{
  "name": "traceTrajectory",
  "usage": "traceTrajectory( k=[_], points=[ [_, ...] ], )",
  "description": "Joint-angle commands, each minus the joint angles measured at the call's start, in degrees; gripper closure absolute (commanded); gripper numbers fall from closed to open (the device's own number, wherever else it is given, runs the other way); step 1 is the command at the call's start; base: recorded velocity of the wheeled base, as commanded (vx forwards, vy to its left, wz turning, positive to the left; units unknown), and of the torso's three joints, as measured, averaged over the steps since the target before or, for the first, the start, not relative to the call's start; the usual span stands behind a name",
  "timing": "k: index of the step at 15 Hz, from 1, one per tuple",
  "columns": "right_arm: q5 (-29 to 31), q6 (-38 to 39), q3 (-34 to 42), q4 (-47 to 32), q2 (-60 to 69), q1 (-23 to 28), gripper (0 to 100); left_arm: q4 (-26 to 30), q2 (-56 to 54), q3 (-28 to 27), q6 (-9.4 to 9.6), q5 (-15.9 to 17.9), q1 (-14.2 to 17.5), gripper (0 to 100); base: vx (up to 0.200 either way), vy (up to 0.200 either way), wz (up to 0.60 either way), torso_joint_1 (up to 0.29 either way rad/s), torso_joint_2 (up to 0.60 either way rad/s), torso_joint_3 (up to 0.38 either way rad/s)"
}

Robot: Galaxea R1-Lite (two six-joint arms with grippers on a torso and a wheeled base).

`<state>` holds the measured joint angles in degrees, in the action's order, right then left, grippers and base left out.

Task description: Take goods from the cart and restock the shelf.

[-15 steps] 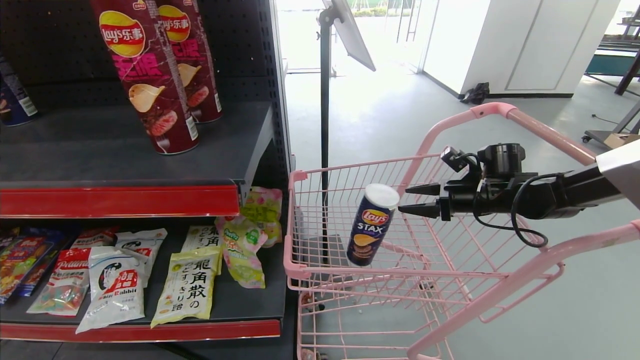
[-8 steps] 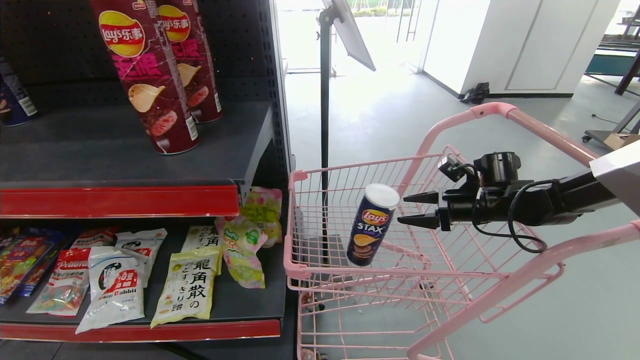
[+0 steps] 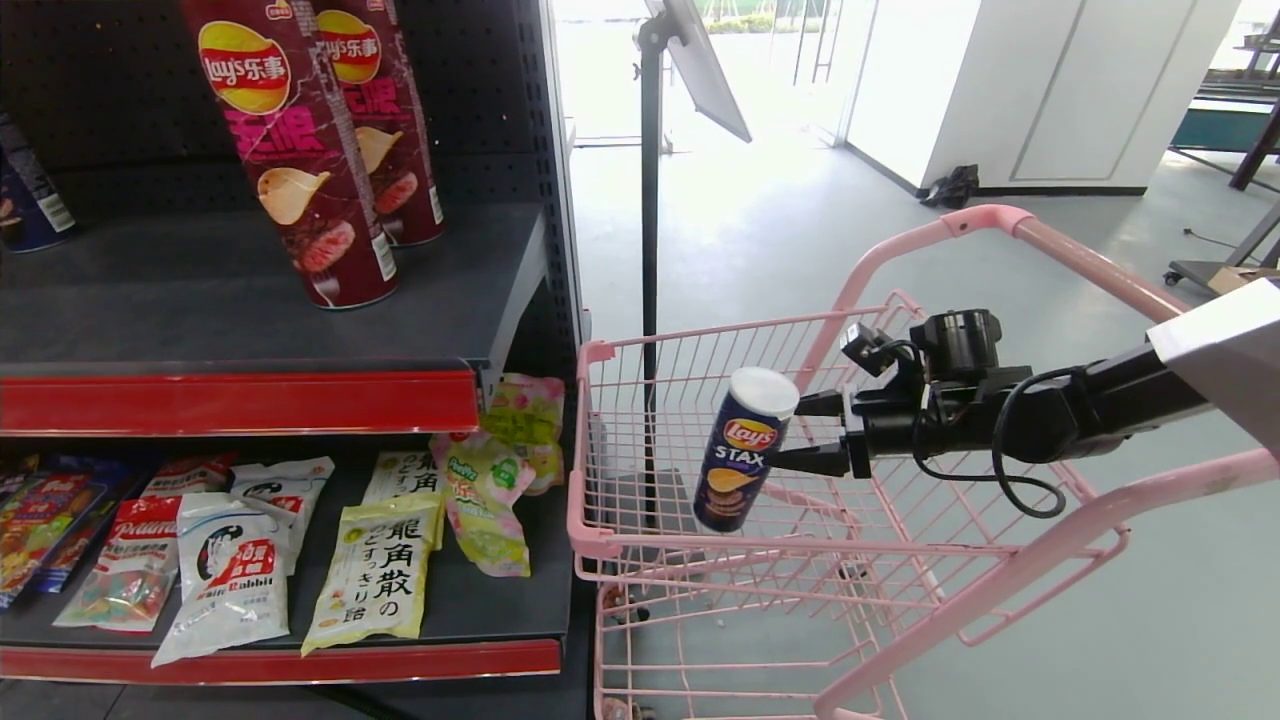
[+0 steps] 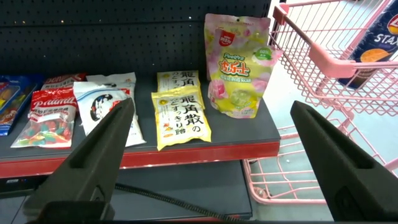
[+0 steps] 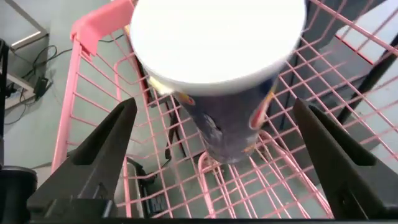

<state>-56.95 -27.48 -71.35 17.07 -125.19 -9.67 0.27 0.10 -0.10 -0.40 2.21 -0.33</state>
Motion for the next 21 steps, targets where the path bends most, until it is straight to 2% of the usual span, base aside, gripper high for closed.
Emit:
traceTrajectory(
  k=[1, 7, 11, 12, 17, 21],
  points=[
    [0.0, 0.0, -0.2, 0.4, -0.6, -1.8, 0, 0.0, 0.1, 0.0, -0.04, 0.0, 0.0, 0, 0.0, 0.0, 0.0, 0.0, 0.0, 0.0],
    [0.5, 0.6, -2.5, 1.0, -2.7, -7.8, 0, 0.0, 0.0, 0.0, -0.04, 0.0, 0.0, 0, 0.0, 0.0, 0.0, 0.0, 0.0, 0.0],
    [1.9, 0.7, -3.7, 1.5, -3.6, -9.4, 0, 0.0, 0.0, 0.0, -0.04, 0.0, 0.0, 0, 0.0, 0.0, 0.0, 0.0, 0.0, 0.0],
    [2.0, 1.0, -4.4, 1.5, -3.7, -9.5, 100, 0.0, 0.0, 0.0, -0.04, 0.0, 0.0, 0, 0.0, 0.0, 0.0, 0.0, 0.0, 0.0],
    [1.9, 4.3, -5.3, 1.6, -3.0, -9.5, 100, 0.0, 0.0, 0.0, -0.04, 0.0, 0.0, 0, 0.0, 0.0, 0.0, 0.0, 0.0, 0.0],
    [1.9, 5.2, -8.5, 1.0, 3.5, -9.4, 100, 0.0, 0.1, 0.0, -0.04, 0.0, 0.0, 0, 0.0, 0.0, 0.0, 0.0, 0.0, 0.0]
  ],
)
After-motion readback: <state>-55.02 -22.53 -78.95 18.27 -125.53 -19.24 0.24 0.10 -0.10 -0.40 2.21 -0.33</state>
